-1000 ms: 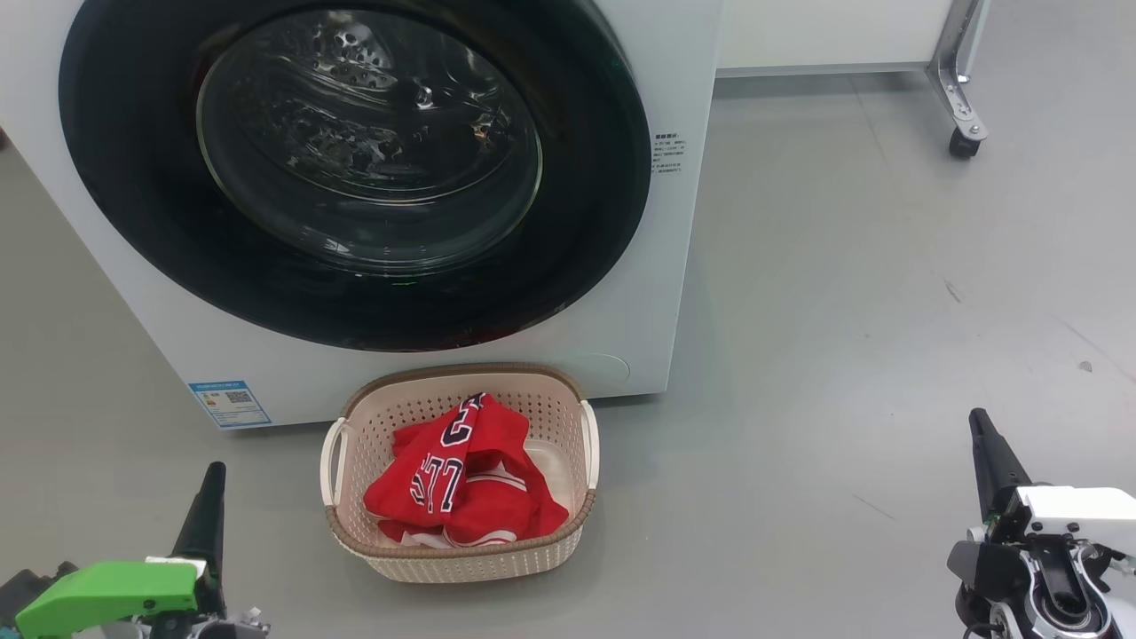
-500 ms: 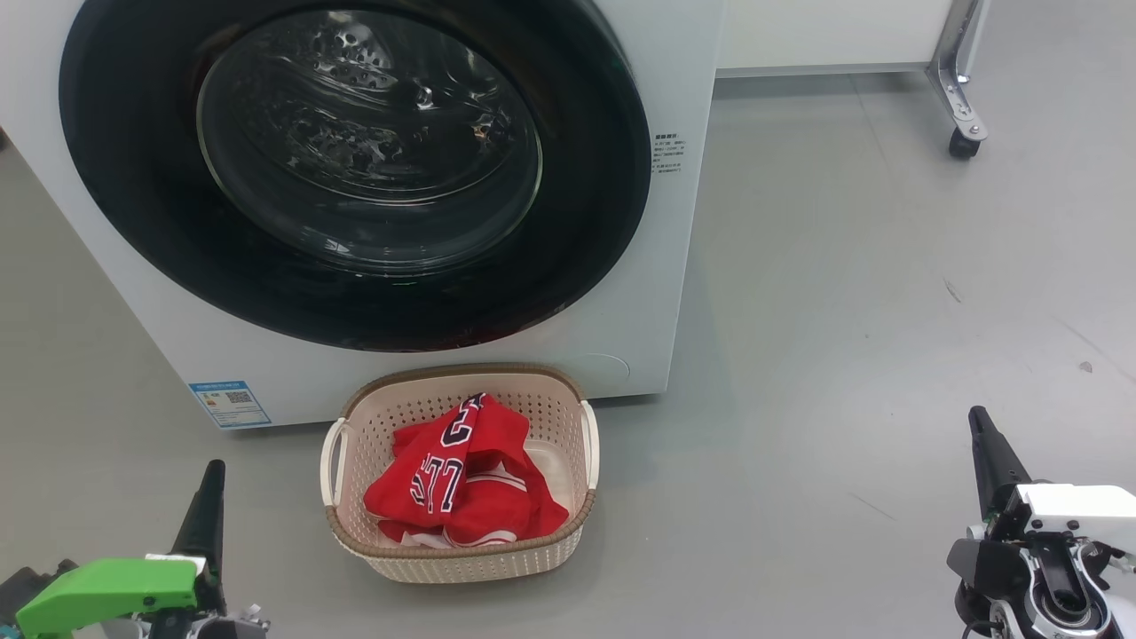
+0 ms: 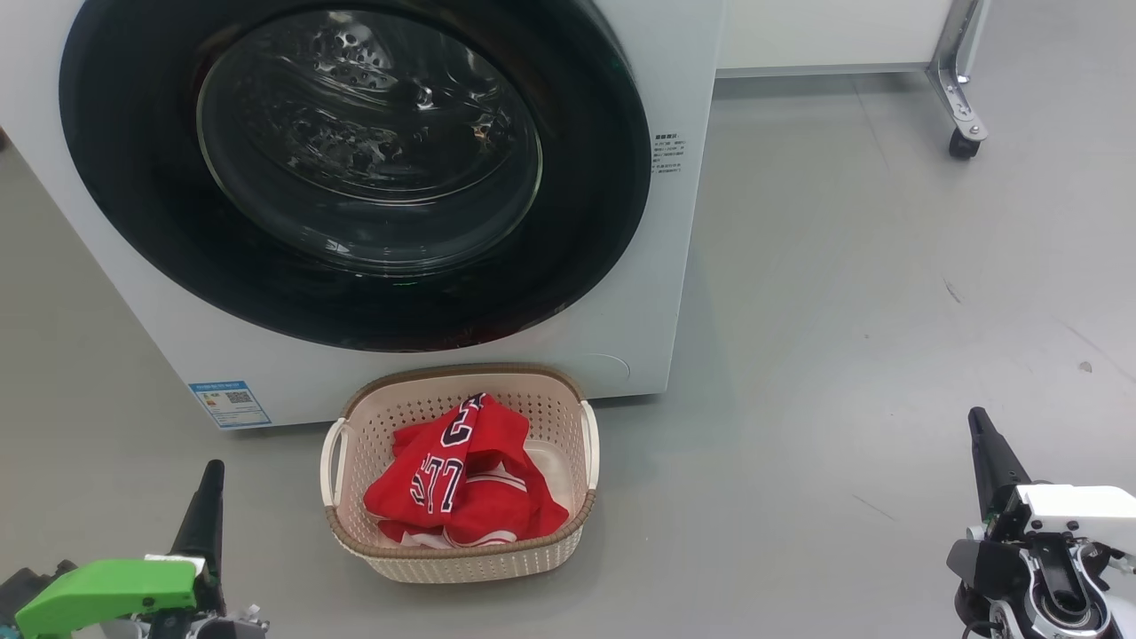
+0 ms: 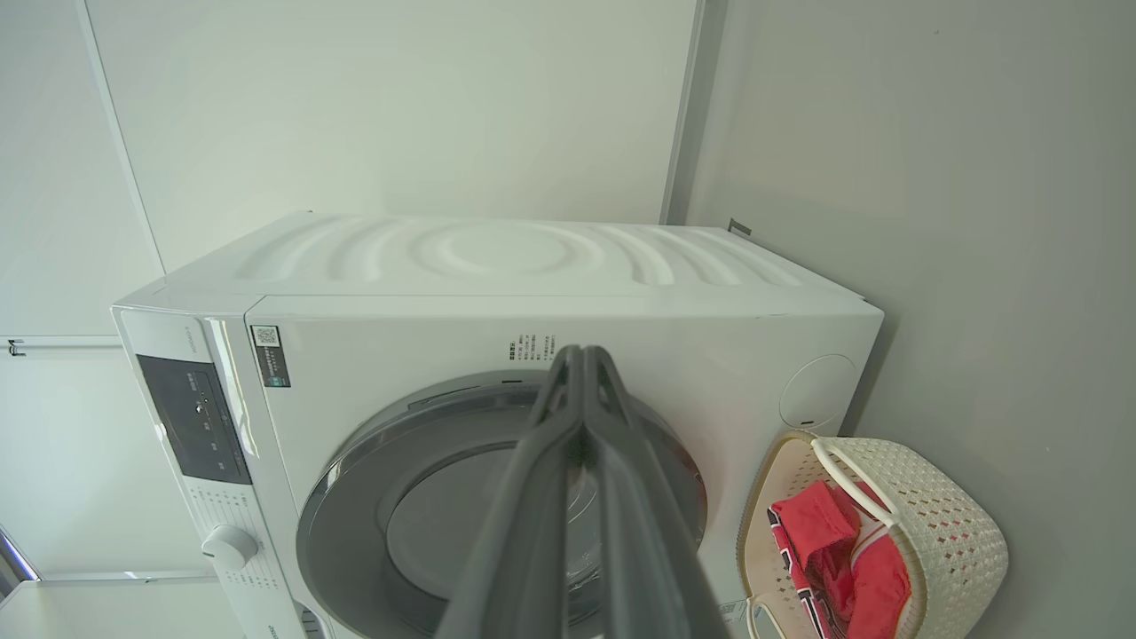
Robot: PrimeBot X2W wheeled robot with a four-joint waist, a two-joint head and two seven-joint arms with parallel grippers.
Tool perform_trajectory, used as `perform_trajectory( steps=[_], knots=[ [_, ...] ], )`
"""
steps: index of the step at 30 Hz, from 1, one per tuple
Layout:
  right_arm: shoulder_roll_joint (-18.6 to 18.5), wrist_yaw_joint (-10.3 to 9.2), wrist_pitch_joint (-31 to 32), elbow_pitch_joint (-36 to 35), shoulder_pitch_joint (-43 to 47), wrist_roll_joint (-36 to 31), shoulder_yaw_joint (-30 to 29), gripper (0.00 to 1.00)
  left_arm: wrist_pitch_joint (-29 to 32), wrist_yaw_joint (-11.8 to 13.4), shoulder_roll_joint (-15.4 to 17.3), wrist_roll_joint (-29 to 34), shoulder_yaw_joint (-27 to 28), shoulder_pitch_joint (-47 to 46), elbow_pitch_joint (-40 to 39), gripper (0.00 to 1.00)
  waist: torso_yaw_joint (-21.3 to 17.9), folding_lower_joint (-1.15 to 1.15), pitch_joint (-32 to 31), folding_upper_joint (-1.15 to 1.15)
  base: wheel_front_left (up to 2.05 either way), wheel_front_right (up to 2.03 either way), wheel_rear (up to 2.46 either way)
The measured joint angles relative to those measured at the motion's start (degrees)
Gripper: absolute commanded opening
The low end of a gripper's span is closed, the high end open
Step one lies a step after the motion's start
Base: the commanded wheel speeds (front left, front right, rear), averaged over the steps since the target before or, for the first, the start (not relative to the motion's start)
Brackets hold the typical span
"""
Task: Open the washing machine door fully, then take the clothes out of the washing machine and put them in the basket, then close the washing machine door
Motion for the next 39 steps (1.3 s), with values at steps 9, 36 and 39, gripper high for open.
perform_trajectory(
  steps=[9,36,39],
  knots=[
    [0.0,0.01,0.0,0.1,0.0,0.0,-0.1,0.0,0.0,0.0,0.0,0.0,0.1,0.0,0.2,0.0,0.0,0.0,0.0,0.0,0.0,0.0,0.0],
    [0.1,0.46,0.2,0.4,0.0,0.0,-0.2,0.0,0.4,0.0,-0.1,0.0,0.3,-0.1,0.6,0.0,0.0,0.0,0.0,0.0,0.0,0.0,0.0],
    [0.1,0.46,0.2,0.4,0.0,0.0,-0.3,0.0,0.4,0.0,-0.1,0.0,0.3,-0.1,0.7,0.0,0.0,0.0,0.0,0.0,0.0,0.0,0.0]
  ],
)
